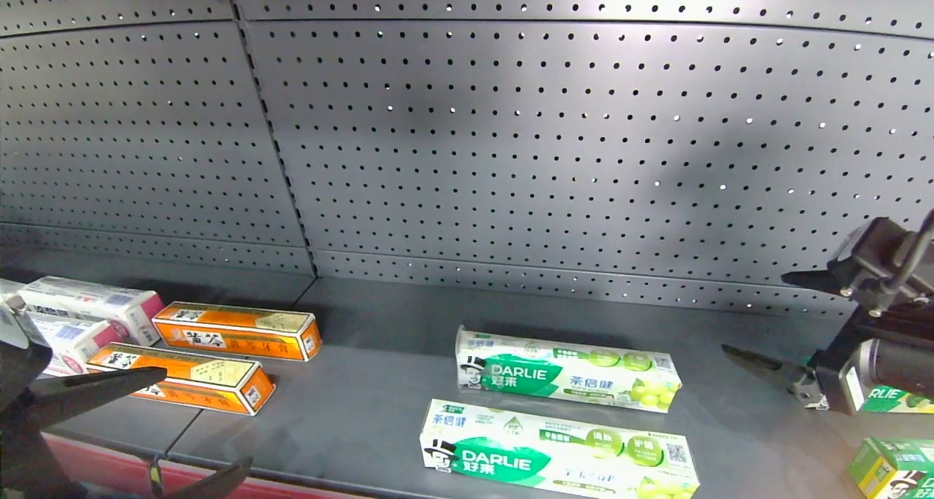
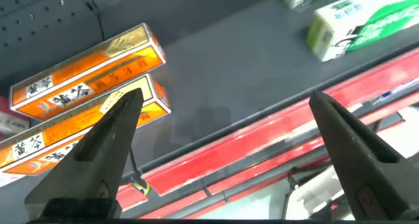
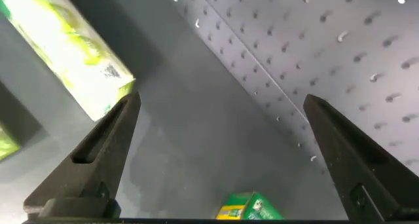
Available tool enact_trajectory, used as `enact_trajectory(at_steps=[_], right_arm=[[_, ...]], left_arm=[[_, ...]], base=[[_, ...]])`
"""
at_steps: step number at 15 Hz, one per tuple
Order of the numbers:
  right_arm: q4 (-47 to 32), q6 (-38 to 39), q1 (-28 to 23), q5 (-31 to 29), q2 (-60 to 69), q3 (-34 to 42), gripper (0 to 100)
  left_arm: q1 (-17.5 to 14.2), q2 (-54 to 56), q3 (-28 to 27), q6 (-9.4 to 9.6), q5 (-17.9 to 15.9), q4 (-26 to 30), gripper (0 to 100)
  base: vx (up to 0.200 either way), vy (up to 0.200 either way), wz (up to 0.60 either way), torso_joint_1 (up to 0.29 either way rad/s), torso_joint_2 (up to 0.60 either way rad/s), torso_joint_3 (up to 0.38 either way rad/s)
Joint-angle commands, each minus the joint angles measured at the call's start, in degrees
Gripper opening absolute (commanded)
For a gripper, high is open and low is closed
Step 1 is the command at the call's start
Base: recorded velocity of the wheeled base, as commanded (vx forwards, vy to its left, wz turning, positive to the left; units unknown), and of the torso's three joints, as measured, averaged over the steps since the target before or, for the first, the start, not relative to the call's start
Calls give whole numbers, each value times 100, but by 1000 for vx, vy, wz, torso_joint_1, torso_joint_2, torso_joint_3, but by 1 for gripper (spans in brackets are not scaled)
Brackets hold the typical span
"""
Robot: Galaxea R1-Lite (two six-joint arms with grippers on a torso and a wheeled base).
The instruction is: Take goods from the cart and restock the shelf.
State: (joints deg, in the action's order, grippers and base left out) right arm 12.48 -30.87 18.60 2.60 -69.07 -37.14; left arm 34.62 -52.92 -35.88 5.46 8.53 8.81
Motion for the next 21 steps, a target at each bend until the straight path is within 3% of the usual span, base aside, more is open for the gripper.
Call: enact_trajectory(at_steps=[1, 4, 9, 21], right_arm=[[26, 28, 29, -14, -1, 41, 100], [26, 37, 38, -312, 87, 155, 100], [17, 37, 3, -14, 17, 32, 100], [26, 28, 108, 92, -19, -328, 100]], left_arm=[[1, -17, 19, 8, -1, -2, 100], [1, -8, 72, -1, -10, -11, 100], [1, -131, 72, 25, -18, 6, 100], [1, -773, 345, 87, -97, -38, 100]], base=[[0, 0, 0, 0, 0, 0], [0, 0, -600, 3, 4, 5], [0, 0, 0, 0, 0, 0], [0, 0, 0, 0, 0, 0]])
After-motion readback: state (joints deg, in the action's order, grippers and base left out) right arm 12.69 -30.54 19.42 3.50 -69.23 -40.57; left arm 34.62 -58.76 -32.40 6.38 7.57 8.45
